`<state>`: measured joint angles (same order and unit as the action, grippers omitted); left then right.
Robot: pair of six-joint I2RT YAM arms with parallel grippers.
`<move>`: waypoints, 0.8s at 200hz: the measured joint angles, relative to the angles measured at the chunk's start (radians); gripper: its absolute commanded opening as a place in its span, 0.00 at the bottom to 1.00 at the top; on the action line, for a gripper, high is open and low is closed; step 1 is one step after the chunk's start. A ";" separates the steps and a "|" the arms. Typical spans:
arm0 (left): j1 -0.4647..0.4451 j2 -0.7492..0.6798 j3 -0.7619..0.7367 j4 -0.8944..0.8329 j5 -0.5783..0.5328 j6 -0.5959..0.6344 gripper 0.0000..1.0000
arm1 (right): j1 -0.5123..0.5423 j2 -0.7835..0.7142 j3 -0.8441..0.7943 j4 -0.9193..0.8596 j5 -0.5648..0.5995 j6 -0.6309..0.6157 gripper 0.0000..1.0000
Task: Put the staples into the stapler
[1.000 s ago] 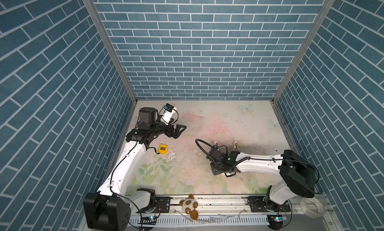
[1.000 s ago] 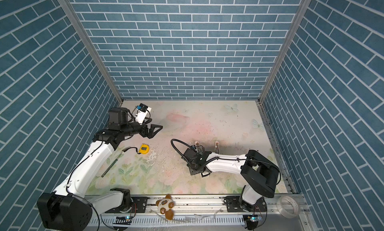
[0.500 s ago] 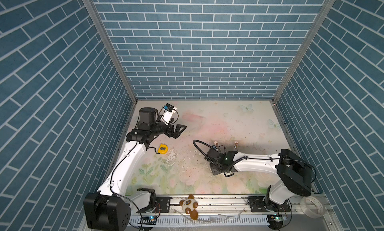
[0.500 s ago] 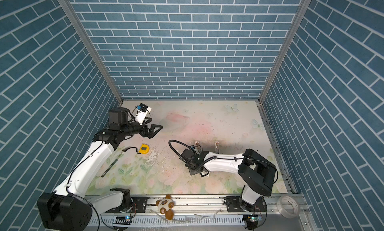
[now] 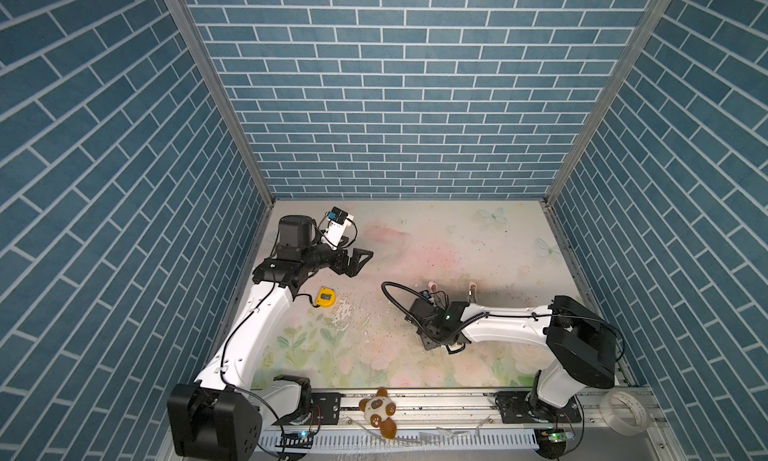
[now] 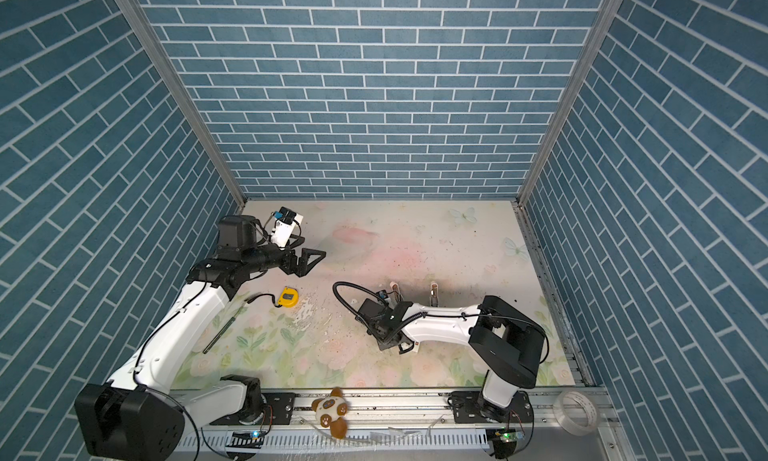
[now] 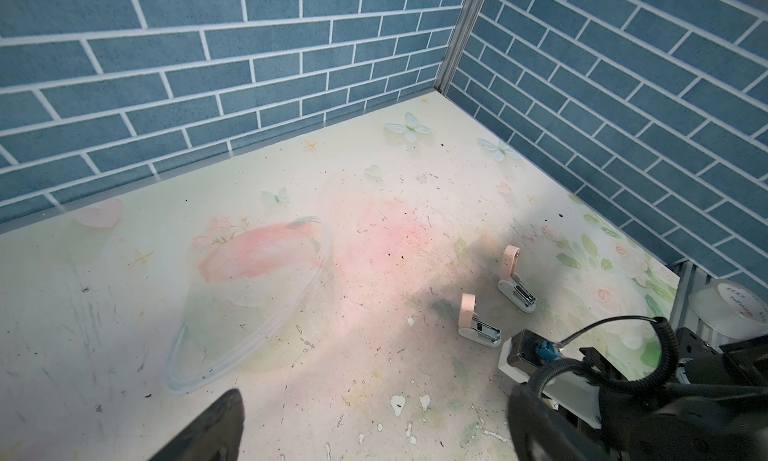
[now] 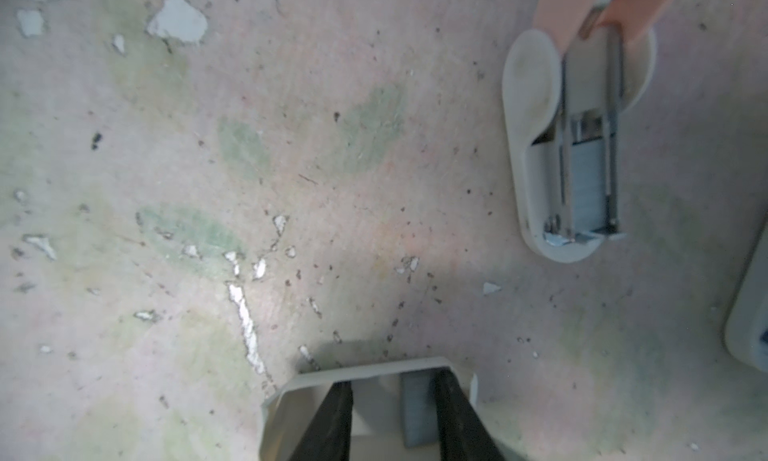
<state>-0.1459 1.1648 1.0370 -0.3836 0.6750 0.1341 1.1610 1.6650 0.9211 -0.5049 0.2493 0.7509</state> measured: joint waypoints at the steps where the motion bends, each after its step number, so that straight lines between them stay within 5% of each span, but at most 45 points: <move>1: 0.000 0.000 0.000 0.000 0.000 0.000 1.00 | 0.000 0.000 0.000 0.000 0.000 0.000 0.37; 71: 0.000 0.000 0.000 0.000 0.000 -0.003 1.00 | 0.003 0.003 0.000 0.001 0.016 0.000 0.36; 128: 0.000 0.000 0.000 0.000 0.000 -0.005 1.00 | 0.004 -0.005 -0.020 0.041 0.002 0.003 0.20; 160: 0.000 0.000 0.000 0.000 0.000 -0.005 1.00 | 0.006 -0.013 -0.033 0.061 -0.003 0.008 0.18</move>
<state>-0.1459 1.1648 1.0370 -0.3836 0.6750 0.1291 1.1667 1.6520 0.8883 -0.4442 0.2462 0.7586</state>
